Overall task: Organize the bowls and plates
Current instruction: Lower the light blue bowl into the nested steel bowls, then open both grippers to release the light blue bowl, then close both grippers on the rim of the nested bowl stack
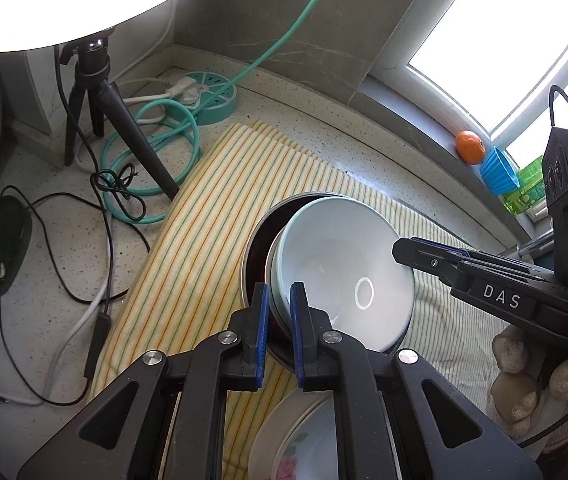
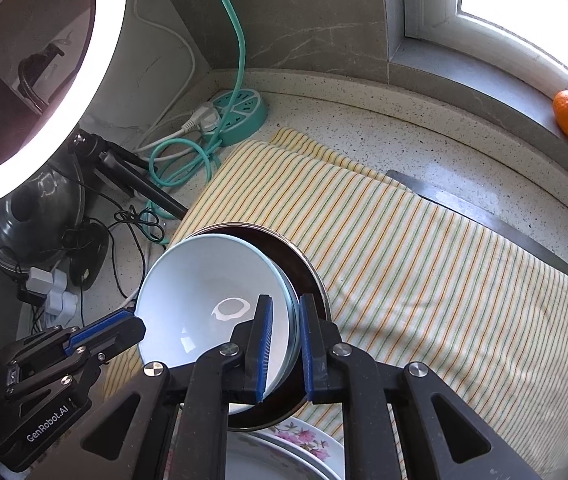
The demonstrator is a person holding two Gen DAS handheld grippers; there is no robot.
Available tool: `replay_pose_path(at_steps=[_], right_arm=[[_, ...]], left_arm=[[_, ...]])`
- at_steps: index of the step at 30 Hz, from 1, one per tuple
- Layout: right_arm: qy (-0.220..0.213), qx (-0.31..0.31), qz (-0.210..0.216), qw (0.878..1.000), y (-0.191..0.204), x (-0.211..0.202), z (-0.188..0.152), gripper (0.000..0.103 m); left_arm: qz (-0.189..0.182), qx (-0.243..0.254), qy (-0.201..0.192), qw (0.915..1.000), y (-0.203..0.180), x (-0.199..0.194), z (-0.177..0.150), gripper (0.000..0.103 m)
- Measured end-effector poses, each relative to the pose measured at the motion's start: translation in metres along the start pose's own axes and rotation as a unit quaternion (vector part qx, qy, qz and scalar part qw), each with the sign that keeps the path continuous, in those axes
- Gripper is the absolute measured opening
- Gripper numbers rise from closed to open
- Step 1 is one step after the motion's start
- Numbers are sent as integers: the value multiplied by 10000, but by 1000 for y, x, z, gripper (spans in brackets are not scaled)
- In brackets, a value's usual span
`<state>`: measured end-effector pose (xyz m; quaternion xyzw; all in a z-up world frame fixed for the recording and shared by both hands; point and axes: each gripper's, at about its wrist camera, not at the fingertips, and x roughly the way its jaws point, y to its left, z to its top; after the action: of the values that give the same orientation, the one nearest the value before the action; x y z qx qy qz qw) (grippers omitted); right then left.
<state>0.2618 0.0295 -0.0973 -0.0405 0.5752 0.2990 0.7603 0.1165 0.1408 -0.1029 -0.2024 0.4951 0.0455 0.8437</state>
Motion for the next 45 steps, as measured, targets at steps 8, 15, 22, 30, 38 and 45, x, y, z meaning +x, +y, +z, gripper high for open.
replay_pose_path(at_steps=[8, 15, 22, 30, 38, 45], right_arm=[[-129, 71, 1, 9999, -3, -12, -4, 16], [-303, 124, 83, 9994, -3, -27, -10, 16], [-554, 127, -49, 9984, -9, -41, -20, 16], [-864, 327, -193, 9955, -28, -53, -29, 16], [-760, 312, -253, 9963, -42, -50, -38, 16], [-504, 399, -65, 9979, -48, -40, -45, 17]], left_arm=[[11, -6, -58, 10000, 3, -3, -1, 9], [4, 5, -135, 9999, 2, -11, -2, 9], [9, -11, -215, 9998, 3, -18, -4, 9], [24, -37, -185, 9998, 9, -21, -11, 9], [3, -245, -110, 9996, 23, -17, -14, 9], [-76, -410, -32, 9991, 30, -9, -19, 9]])
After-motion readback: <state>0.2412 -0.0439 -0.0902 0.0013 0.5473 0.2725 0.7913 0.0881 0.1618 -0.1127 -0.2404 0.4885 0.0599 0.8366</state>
